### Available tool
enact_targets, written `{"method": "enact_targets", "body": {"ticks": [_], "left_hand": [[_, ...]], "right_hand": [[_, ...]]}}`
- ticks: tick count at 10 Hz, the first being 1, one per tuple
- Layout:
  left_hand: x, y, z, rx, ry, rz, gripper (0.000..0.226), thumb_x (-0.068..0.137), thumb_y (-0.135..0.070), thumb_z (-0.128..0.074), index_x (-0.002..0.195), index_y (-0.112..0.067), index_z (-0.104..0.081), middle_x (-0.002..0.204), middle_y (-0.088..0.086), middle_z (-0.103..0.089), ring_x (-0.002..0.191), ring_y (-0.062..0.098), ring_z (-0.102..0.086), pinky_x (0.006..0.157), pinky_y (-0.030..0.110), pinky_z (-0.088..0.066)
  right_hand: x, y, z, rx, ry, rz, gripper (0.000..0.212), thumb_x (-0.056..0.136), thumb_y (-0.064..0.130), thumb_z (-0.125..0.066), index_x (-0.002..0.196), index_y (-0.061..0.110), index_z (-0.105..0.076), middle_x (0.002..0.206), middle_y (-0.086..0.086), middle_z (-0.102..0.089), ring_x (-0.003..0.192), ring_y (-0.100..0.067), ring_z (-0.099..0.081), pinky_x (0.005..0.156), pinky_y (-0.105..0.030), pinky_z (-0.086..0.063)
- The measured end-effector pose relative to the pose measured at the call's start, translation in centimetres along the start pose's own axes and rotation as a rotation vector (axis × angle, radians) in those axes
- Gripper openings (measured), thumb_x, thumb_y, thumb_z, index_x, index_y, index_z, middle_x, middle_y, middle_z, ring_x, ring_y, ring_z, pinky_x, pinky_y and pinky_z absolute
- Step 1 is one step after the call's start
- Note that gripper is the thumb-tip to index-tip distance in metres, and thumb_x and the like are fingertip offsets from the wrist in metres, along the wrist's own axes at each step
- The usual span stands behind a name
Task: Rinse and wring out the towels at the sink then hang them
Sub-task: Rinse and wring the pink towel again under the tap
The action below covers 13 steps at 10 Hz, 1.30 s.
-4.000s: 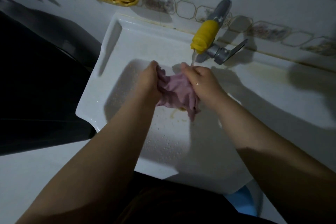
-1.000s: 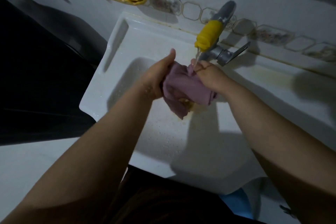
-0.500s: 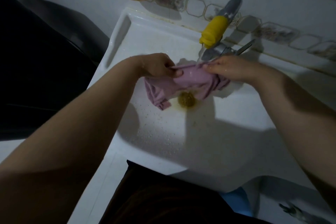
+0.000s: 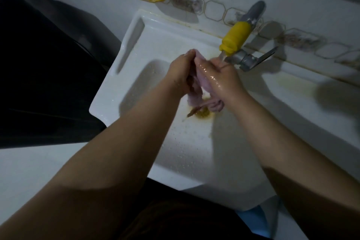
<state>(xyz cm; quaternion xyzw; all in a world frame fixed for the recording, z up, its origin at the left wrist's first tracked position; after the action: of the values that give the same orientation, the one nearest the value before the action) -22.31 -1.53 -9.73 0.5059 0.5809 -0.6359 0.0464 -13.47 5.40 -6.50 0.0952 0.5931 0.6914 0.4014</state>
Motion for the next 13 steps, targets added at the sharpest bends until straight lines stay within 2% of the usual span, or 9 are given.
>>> {"method": "enact_targets", "body": {"ticks": [3,4,5,6,7,8,9,11,13], "left_hand": [[-0.7,2.4,-3.4,-0.129,-0.028,0.028,0.022,0.099,-0.023,-0.046,0.088,-0.011,-0.061,0.084,0.012,-0.064,0.077,0.018,-0.068,0.072,0.029,-0.056],[-0.1,1.5,-2.4,-0.093,-0.065,-0.001,0.024,0.1,-0.024,-0.039,0.086,-0.012,-0.055,0.075,0.002,-0.052,0.046,0.002,-0.058,0.045,0.012,-0.047],[-1.5,2.2,-3.2,0.072,0.063,0.054,0.033,0.101,-0.031,-0.038,0.073,-0.02,-0.049,0.056,-0.004,-0.054,0.037,0.005,-0.051,0.038,0.016,-0.044],[-2.6,2.4,-3.6,0.149,0.11,0.007,0.033,0.102,-0.021,-0.039,0.073,-0.013,-0.052,0.053,-0.001,-0.056,0.049,0.009,-0.055,0.053,0.02,-0.047],[-2.9,1.7,-2.3,0.127,0.246,0.081,0.043,0.101,-0.039,-0.038,0.075,-0.01,-0.055,0.067,0.008,-0.057,0.059,0.018,-0.057,0.056,0.023,-0.049],[-2.2,1.1,0.1,0.155,0.3,0.128,0.058,0.097,-0.052,-0.04,0.079,0.0,-0.055,0.054,0.006,-0.056,0.042,0.013,-0.053,0.041,0.015,-0.042],[-1.1,0.9,2.7,0.323,0.177,0.112,0.036,0.089,-0.035,-0.065,0.088,0.0,-0.057,0.064,0.015,-0.057,0.05,0.021,-0.056,0.047,0.024,-0.05],[-0.2,1.3,5.0,0.688,-0.09,-0.008,0.027,0.085,-0.031,-0.071,0.086,-0.004,-0.066,0.08,0.012,-0.068,0.073,0.025,-0.067,0.07,0.03,-0.058],[-1.0,5.7,4.7,0.768,0.042,0.2,0.031,0.09,-0.037,-0.064,0.087,-0.006,-0.063,0.078,0.023,-0.068,0.062,0.027,-0.062,0.056,0.033,-0.052]], "right_hand": [[1.4,1.1,0.5,-0.305,-0.354,0.039,0.043,0.098,0.029,-0.044,0.058,0.013,-0.046,0.085,-0.02,-0.064,0.087,-0.035,-0.062,0.072,-0.036,-0.042],[0.2,0.6,-1.6,-0.362,-0.325,0.042,0.045,0.099,0.035,-0.038,0.089,0.004,-0.068,0.096,-0.021,-0.067,0.092,-0.032,-0.062,0.072,-0.033,-0.042],[1.1,0.0,-0.3,-0.397,-0.337,0.02,0.044,0.099,0.036,-0.04,0.075,0.009,-0.064,0.086,-0.015,-0.066,0.087,-0.028,-0.062,0.067,-0.028,-0.035],[2.8,-1.6,1.4,-0.344,-0.25,-0.081,0.047,0.096,0.042,-0.046,0.056,0.017,-0.047,0.078,-0.013,-0.063,0.084,-0.032,-0.064,0.075,-0.036,-0.048],[3.9,-3.7,1.4,-0.401,-0.093,-0.071,0.043,0.096,0.048,-0.043,0.073,0.014,-0.056,0.088,-0.017,-0.065,0.084,-0.033,-0.063,0.076,-0.041,-0.051],[3.0,-6.5,0.6,-0.343,0.146,-0.223,0.044,0.098,0.051,-0.033,0.113,0.017,-0.055,0.099,-0.01,-0.062,0.091,-0.024,-0.061,0.075,-0.036,-0.049],[1.2,-9.5,-0.4,-0.345,0.333,-0.362,0.058,0.098,0.057,-0.022,0.108,0.017,-0.062,0.101,-0.013,-0.071,0.094,-0.018,-0.066,0.088,-0.023,-0.048],[-1.7,-15.3,-3.1,-0.281,0.594,-0.522,0.055,0.093,0.06,-0.038,0.096,0.009,-0.058,0.084,-0.012,-0.056,0.074,-0.025,-0.064,0.061,-0.029,-0.049],[0.7,-21.7,-4.0,-0.393,0.49,-0.613,0.092,0.084,0.043,-0.066,0.15,0.032,-0.004,0.136,-0.015,-0.045,0.111,-0.032,-0.055,0.085,-0.036,-0.048]]}}
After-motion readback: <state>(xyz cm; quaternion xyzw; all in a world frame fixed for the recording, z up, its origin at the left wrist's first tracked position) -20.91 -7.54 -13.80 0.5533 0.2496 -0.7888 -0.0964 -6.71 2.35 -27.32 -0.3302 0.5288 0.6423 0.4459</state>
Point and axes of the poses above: each hand's wrist, its own x-axis towards the middle knuckle, its own z-axis out of the back of the hand, y = z × x, the point moved 5 cm from there along x, towards the middle knuckle
